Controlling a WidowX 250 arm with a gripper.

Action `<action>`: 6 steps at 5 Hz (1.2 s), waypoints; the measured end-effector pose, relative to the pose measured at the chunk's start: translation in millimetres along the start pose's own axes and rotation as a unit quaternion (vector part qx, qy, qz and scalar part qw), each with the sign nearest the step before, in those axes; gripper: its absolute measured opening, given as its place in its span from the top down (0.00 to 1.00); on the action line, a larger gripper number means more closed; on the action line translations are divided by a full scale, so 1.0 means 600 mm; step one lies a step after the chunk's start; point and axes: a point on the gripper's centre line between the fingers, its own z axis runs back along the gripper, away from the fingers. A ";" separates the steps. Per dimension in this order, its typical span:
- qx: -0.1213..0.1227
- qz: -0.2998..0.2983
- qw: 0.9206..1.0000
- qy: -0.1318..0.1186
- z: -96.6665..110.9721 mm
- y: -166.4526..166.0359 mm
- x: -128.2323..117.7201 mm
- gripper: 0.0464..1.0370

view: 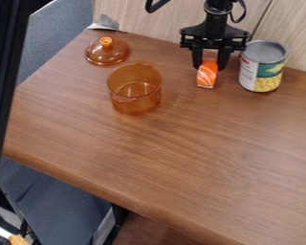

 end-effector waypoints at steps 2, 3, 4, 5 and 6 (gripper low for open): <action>0.003 0.012 1.000 -0.001 0.013 0.012 0.003 0.49; -0.006 0.028 0.999 -0.021 0.053 0.012 0.013 0.49; -0.017 0.040 0.998 -0.048 0.105 0.022 0.017 0.49; -0.024 0.051 0.996 -0.075 0.163 0.045 -0.007 0.49; -0.017 0.057 0.995 -0.085 0.199 0.063 -0.060 0.49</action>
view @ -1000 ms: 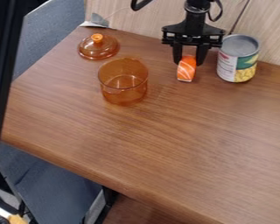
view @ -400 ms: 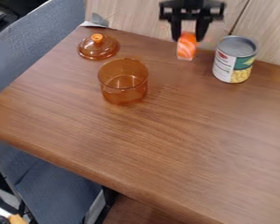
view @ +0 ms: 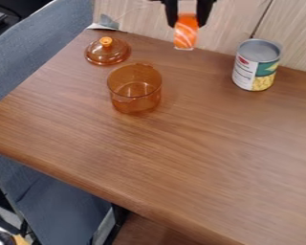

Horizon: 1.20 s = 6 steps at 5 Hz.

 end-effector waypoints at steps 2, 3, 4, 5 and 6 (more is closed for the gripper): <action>0.003 -0.036 0.999 -0.005 0.050 0.036 -0.119 0.49; 0.010 -0.048 0.999 0.009 0.032 0.058 -0.160 0.49; 0.020 -0.066 0.997 0.021 -0.003 0.080 -0.192 0.49; 0.022 -0.068 0.997 0.042 -0.045 0.105 -0.207 0.49; 0.017 -0.075 0.995 0.057 -0.076 0.121 -0.223 0.49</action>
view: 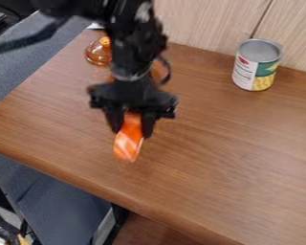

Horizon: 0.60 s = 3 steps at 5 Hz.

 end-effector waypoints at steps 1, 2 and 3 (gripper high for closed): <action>-0.003 -0.008 1.000 0.007 -0.011 0.001 0.001 0.49; -0.002 -0.012 1.000 0.011 -0.025 0.006 0.002 0.49; -0.003 -0.012 1.000 0.009 -0.035 0.010 0.006 0.49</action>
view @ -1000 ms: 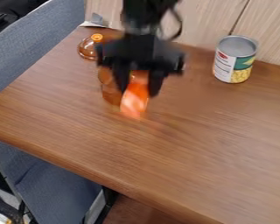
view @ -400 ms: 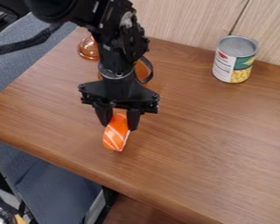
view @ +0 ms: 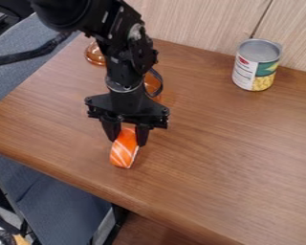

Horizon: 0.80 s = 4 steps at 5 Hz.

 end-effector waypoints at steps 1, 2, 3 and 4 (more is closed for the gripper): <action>0.002 0.005 1.000 0.000 -0.002 0.004 0.001 0.42; 0.010 0.015 1.000 0.007 -0.004 0.009 -0.002 0.11; 0.010 0.014 1.000 0.011 0.000 0.010 -0.005 0.02; 0.009 0.015 1.000 0.003 0.014 0.011 -0.001 0.03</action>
